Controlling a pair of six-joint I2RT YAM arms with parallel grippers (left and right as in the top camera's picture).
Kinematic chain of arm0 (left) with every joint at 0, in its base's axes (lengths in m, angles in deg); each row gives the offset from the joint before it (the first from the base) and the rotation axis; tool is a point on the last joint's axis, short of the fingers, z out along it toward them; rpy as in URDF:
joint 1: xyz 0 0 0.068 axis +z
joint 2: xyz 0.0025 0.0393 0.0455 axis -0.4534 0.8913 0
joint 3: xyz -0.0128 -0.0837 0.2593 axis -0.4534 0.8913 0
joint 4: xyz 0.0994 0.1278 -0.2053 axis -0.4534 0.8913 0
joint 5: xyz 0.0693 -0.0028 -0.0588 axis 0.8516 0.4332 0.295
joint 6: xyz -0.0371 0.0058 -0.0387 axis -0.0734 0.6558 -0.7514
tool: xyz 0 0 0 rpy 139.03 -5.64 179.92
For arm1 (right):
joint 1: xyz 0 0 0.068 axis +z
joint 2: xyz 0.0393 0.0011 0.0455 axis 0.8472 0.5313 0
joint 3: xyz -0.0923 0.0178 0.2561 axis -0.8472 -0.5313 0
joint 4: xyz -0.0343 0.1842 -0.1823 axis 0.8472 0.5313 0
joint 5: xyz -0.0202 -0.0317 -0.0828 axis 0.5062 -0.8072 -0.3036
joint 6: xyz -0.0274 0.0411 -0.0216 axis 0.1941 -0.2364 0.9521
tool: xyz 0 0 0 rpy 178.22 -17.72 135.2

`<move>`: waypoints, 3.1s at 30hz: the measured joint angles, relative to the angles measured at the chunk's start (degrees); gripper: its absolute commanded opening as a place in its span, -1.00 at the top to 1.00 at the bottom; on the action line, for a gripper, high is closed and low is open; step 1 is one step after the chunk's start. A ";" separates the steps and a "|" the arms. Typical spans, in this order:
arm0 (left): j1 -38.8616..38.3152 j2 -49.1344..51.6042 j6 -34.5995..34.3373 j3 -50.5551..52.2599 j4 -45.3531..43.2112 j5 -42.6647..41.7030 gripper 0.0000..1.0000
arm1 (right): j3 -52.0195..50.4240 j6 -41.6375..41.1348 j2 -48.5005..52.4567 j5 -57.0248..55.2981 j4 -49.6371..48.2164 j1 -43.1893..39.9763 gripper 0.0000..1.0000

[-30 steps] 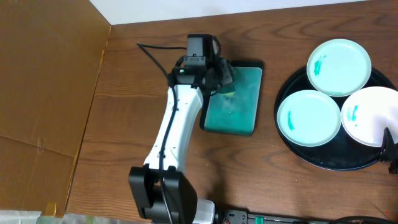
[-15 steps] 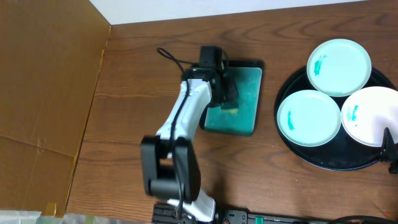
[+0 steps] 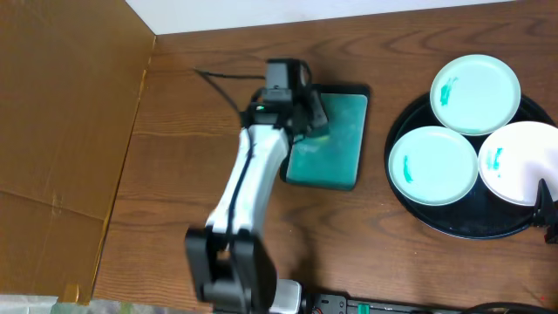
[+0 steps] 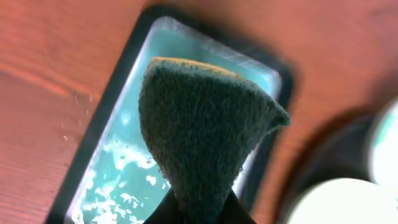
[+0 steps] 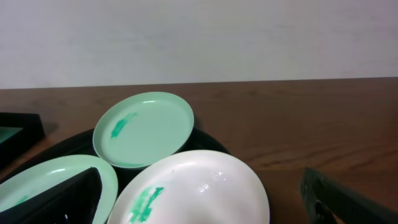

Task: Clean dirty plates on tray and stack at the side
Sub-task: 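Lift the sponge out of the water tray with the left gripper, then carry the sponge right and place it on the lower-left plate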

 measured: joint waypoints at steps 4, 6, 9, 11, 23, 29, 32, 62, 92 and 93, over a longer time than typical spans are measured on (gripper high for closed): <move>0.00 7.15 -1.18 2.62 -0.76 -0.79 0.86 | 0.00 0.00 0.00 0.00 0.02 0.00 -0.98; 0.00 7.72 -1.33 2.62 -0.55 -2.34 0.86 | 0.00 0.00 0.00 0.00 0.02 0.00 -0.99; 0.00 4.76 -2.03 1.90 -0.50 -5.27 0.86 | 0.00 0.00 0.00 0.00 0.00 0.00 -0.99; 0.00 1.25 -2.60 0.98 -0.61 -6.56 0.86 | 0.00 0.00 0.00 0.00 0.00 0.00 -0.99; -0.07 -7.37 -4.28 4.02 -4.00 -0.26 0.86 | 0.00 0.00 0.00 0.00 0.02 0.00 -0.99; -0.07 5.51 -4.70 9.09 -2.12 -4.92 0.87 | 0.00 0.00 0.00 0.00 0.02 0.00 -0.99; -0.13 2.80 -4.70 7.23 0.70 -7.52 0.86 | 0.00 0.00 0.00 0.00 0.00 0.00 -0.99; -38.93 11.15 -21.94 5.75 -21.11 4.44 0.84 | 0.00 0.00 0.00 0.00 0.00 0.00 -0.98; -20.70 -10.86 -13.53 5.49 -11.04 5.70 -0.32 | 0.28 -5.46 -0.09 1.60 -40.15 0.00 -0.98; -20.37 -10.71 -12.55 5.49 -10.47 5.68 -0.32 | 0.76 -4.85 -0.11 1.90 -42.60 -0.02 -0.99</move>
